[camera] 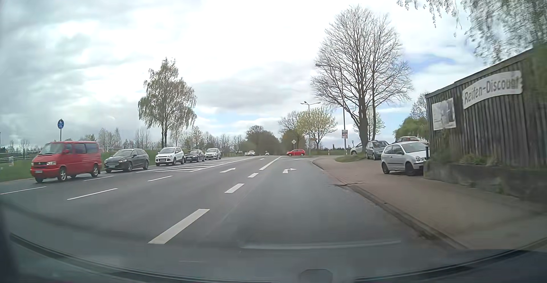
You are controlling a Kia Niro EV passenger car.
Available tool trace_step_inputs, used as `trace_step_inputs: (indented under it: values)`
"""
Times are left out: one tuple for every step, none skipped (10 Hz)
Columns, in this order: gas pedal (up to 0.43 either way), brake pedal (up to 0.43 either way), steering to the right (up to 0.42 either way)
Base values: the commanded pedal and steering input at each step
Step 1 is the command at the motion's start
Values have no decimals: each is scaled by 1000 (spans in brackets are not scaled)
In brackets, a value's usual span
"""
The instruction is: Follow the waypoints while adhering to traffic rules and regulations
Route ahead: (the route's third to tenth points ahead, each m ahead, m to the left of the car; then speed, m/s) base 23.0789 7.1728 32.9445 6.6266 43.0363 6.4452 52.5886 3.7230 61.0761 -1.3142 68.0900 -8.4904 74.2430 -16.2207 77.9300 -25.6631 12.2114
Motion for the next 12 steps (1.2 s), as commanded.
trace_step_inputs:
  values:
    - [67, 0, -3]
    - [39, 0, -4]
    - [0, 0, -5]
    - [0, 0, -6]
    - [0, 0, -6]
    - [0, 0, -5]
    - [0, 0, -6]
    - [20, 0, -5]
    - [20, 0, -5]
    - [20, 0, -6]
    - [20, 0, -5]
    - [20, 0, -5]
